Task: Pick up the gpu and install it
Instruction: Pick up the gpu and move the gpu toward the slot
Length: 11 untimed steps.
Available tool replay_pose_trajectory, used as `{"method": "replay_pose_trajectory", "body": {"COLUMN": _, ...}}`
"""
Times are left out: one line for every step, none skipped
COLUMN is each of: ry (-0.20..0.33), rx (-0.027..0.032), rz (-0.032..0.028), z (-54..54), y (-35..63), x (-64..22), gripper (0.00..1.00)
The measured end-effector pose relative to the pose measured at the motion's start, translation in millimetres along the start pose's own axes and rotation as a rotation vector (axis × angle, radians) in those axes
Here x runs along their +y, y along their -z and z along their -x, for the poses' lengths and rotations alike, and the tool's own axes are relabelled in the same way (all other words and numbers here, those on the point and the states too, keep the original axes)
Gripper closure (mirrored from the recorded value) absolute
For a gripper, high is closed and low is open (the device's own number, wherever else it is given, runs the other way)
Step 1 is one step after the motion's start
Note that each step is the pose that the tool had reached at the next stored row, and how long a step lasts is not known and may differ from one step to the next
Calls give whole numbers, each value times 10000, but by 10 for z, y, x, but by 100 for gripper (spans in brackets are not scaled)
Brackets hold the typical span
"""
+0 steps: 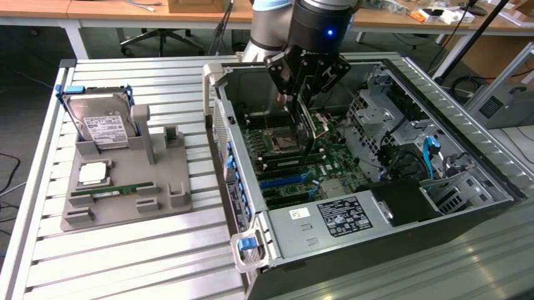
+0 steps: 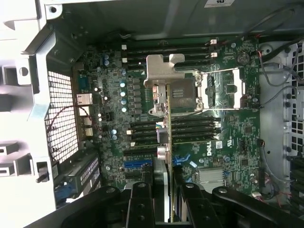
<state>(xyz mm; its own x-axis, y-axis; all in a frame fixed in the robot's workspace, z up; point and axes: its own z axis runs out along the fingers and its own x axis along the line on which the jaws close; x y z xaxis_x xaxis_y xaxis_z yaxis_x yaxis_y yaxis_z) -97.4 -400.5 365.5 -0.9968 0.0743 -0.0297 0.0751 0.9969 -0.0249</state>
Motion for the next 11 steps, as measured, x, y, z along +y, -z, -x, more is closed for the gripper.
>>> {"method": "replay_pose_trajectory", "body": {"ry": -1, "rx": 0, "rz": -1, "z": 3, "y": -2, "x": 0, "gripper": 73}}
{"method": "replay_pose_trajectory", "body": {"ry": 0, "rx": 1, "rz": 0, "z": 5, "y": -3, "x": 0, "gripper": 73}}
{"method": "replay_pose_trajectory", "body": {"ry": -1, "rx": 0, "rz": -1, "z": 8, "y": -4, "x": 1, "gripper": 73}}
{"method": "replay_pose_trajectory", "body": {"ry": 0, "rx": 0, "rz": 0, "z": 12, "y": -6, "x": 1, "gripper": 73}}
{"method": "replay_pose_trajectory", "body": {"ry": 0, "rx": 0, "rz": 0, "z": 15, "y": -8, "x": 2, "gripper": 73}}
{"method": "replay_pose_trajectory", "body": {"ry": 0, "rx": 0, "rz": -1, "z": 18, "y": -9, "x": 2, "gripper": 73}}
{"method": "replay_pose_trajectory", "body": {"ry": 0, "rx": 0, "rz": 0, "z": 22, "y": -11, "x": 2, "gripper": 73}}
{"method": "replay_pose_trajectory", "body": {"ry": 0, "rx": 1, "rz": -1, "z": 25, "y": -12, "x": 2, "gripper": 73}}
{"method": "replay_pose_trajectory", "body": {"ry": 0, "rx": 0, "rz": -1, "z": 28, "y": -14, "x": 3, "gripper": 73}}
{"method": "replay_pose_trajectory", "body": {"ry": -1, "rx": 0, "rz": 0, "z": 30, "y": -15, "x": 3, "gripper": 73}}
{"method": "replay_pose_trajectory", "body": {"ry": 0, "rx": 0, "rz": 0, "z": 37, "y": -18, "x": 3, "gripper": 73}}
